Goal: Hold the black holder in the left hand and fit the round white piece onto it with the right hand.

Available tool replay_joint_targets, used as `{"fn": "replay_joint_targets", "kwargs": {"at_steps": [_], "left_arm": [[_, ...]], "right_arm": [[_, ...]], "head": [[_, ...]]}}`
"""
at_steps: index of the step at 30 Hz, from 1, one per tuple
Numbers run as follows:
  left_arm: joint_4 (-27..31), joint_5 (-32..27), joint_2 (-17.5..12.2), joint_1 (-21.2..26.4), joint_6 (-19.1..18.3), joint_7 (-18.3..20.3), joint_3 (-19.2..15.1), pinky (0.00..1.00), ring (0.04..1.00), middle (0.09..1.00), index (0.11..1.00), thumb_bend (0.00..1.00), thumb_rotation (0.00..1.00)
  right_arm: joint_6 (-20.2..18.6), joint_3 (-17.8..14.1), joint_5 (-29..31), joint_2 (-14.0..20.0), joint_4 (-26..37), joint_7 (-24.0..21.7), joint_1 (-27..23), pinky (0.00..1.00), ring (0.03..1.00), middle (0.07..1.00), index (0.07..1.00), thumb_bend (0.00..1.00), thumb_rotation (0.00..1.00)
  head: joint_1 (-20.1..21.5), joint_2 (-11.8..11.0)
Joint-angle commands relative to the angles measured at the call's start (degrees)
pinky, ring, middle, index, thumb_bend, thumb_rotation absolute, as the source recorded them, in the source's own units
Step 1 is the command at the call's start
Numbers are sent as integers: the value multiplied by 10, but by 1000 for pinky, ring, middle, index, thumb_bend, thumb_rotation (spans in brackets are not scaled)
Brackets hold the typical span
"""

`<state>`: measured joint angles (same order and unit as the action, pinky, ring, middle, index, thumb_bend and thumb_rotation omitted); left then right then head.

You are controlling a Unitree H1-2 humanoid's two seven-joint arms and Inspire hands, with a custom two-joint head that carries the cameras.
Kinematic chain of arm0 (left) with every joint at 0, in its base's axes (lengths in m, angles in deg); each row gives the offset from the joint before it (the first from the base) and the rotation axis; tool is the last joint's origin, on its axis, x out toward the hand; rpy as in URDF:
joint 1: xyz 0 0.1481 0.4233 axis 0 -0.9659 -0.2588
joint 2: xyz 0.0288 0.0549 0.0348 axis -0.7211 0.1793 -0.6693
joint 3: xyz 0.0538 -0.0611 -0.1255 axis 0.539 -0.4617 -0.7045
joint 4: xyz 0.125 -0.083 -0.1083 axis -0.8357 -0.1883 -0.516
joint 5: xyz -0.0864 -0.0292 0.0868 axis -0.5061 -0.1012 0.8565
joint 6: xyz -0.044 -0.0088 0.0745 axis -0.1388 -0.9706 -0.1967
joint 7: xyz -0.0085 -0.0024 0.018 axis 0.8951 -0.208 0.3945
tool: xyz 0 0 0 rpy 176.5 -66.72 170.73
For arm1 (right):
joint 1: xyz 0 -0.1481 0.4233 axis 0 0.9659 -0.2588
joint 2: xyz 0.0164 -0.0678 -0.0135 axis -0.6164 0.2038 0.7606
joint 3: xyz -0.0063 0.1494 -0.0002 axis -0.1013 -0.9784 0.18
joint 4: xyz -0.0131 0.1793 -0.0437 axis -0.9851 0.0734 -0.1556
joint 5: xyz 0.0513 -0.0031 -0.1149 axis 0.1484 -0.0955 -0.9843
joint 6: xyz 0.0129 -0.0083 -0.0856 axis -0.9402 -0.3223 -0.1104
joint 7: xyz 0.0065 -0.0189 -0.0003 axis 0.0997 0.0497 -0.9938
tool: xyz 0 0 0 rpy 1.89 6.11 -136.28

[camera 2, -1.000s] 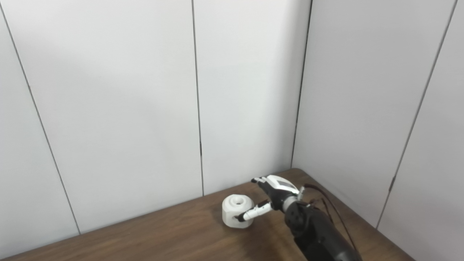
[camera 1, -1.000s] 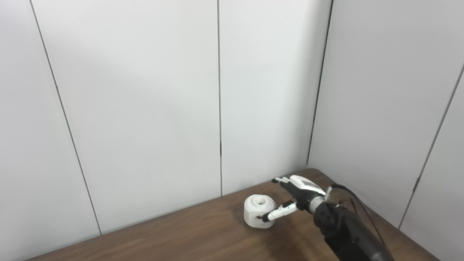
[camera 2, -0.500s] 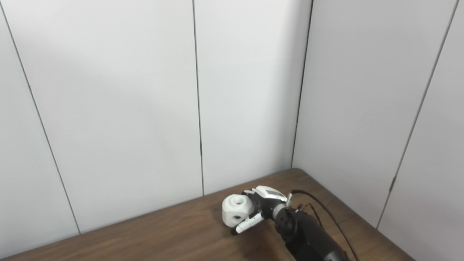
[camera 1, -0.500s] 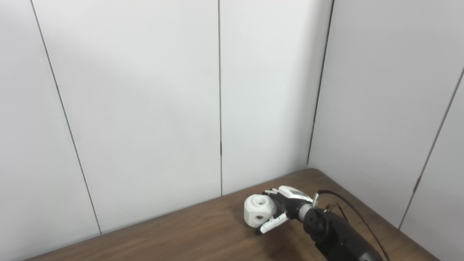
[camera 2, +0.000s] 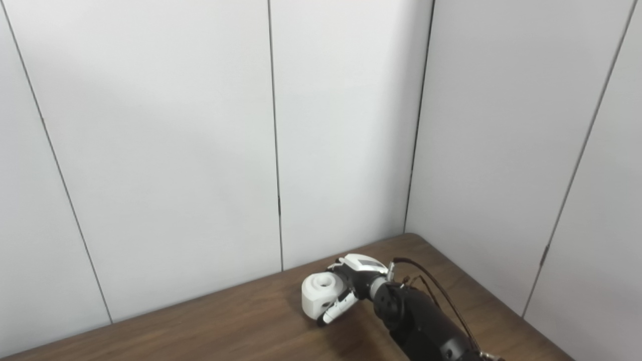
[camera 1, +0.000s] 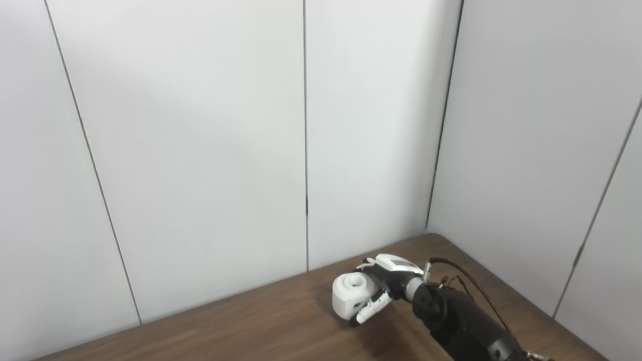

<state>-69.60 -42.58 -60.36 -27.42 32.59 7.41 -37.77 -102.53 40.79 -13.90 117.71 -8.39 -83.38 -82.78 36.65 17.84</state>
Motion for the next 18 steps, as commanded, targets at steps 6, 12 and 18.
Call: {"fn": "replay_joint_targets", "kwargs": {"at_steps": [6,12,18], "left_arm": [[0,10,-21,7,-3,-2,3,1000,1000,995,479,515,41],[1,9,-21,7,-3,0,2,1000,1000,995,479,515,41],[0,12,-20,7,-3,-1,2,1000,1000,992,478,515,41]], "right_arm": [[33,-16,4,24,4,36,-27,880,990,987,833,1000,458],[41,-17,6,25,4,47,-26,869,982,975,786,946,440],[53,-12,-8,27,0,66,-23,810,947,935,683,859,425]], "head": [[0,-3],[-1,-3],[-4,-3]]}}
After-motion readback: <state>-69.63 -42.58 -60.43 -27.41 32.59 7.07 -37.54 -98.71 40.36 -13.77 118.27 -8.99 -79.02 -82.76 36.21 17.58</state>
